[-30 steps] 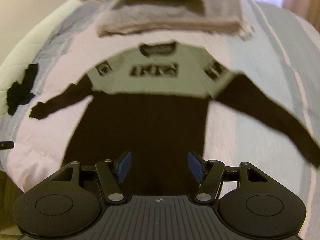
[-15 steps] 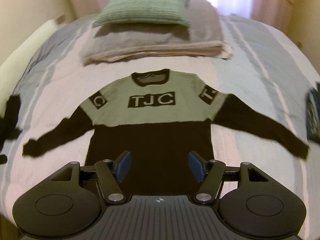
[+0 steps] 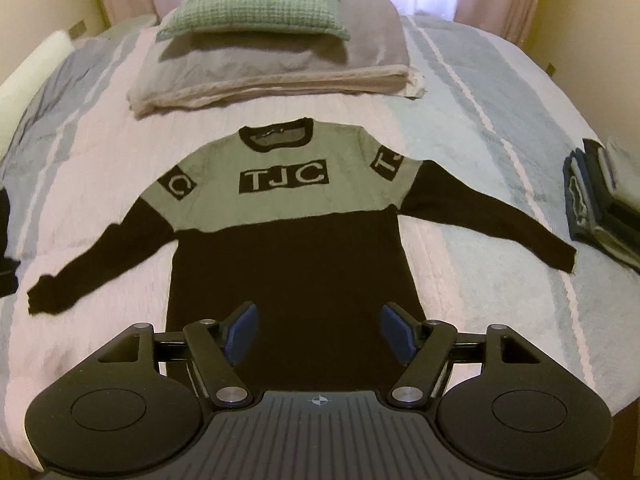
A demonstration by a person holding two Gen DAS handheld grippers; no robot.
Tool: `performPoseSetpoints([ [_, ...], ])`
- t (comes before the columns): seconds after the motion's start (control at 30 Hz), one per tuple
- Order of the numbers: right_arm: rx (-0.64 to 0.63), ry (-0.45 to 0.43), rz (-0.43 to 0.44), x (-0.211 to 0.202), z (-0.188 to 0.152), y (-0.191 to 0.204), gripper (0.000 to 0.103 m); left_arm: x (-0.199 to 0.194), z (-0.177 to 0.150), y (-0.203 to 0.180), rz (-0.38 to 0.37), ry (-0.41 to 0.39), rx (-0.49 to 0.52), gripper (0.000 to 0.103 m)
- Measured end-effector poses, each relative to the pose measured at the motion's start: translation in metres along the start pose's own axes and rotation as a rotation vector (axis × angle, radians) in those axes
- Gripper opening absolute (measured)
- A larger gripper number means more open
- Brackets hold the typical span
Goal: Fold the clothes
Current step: 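Release the hem and hold both grippers above the flattened sweater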
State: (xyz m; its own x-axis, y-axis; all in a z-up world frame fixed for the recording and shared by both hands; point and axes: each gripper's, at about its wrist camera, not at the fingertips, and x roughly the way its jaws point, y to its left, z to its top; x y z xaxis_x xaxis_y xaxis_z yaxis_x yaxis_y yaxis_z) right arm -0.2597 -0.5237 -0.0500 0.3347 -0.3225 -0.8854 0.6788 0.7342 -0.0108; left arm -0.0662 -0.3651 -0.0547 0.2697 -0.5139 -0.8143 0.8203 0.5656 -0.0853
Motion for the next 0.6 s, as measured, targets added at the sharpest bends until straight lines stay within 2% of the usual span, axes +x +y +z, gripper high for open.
performPoseSetpoints([
  [0.23, -0.045, 0.013, 0.029, 0.001, -0.003, -0.004, 0.068, 0.000, -0.002, -0.021, 0.009, 0.016, 0.013, 0.098],
  [0.6, -0.084, 0.046, 0.074, 0.012, -0.018, -0.024, 0.069, 0.004, -0.020, -0.054, 0.034, 0.084, -0.011, 0.099],
])
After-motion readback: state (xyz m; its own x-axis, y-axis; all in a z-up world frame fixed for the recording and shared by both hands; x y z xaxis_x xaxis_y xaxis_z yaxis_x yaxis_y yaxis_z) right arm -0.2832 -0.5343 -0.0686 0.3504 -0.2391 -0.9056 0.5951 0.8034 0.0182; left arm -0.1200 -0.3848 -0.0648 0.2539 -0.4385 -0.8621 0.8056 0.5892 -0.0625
